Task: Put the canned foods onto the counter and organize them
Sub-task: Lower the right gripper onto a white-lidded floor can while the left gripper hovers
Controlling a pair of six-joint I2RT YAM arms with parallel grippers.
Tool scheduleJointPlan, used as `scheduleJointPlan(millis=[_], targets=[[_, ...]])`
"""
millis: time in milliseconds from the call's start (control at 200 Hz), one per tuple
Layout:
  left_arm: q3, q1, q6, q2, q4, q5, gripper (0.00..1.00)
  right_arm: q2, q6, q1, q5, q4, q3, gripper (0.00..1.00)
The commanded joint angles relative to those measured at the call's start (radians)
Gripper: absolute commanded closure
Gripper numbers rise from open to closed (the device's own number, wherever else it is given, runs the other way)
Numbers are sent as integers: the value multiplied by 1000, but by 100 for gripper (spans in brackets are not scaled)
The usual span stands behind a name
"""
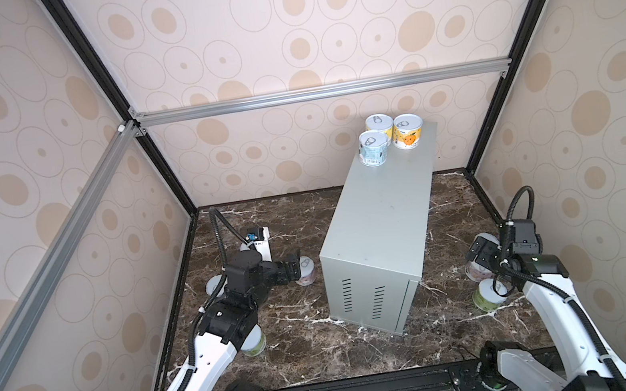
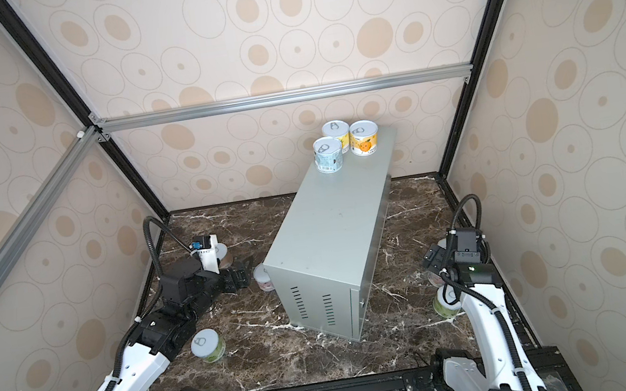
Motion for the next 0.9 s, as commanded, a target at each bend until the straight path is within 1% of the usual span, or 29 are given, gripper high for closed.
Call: scheduleJointPlan(millis=[0, 180, 295, 365, 460, 595, 895], targets=[[5, 9, 19, -20, 17, 24, 1, 34, 6, -32, -2, 27, 23, 1], [-4, 8, 21, -39, 26, 32, 1, 117, -14, -59, -2, 76, 61, 1], [-10, 5, 20, -34, 31, 46, 1, 208, -27, -64, 21, 92, 113, 1], [-6, -13, 29, -23, 23, 30, 1, 270, -35, -67, 27, 108, 140, 1], [-5, -43, 39, -17, 12, 0, 1, 352, -47, -77, 9, 136, 175, 1], [-6, -69, 34, 6, 10, -9, 1, 463, -53, -91, -2, 140, 232, 1], [-7, -72, 43, 23, 6, -28, 1, 606, -83, -163, -40, 126, 323, 1]])
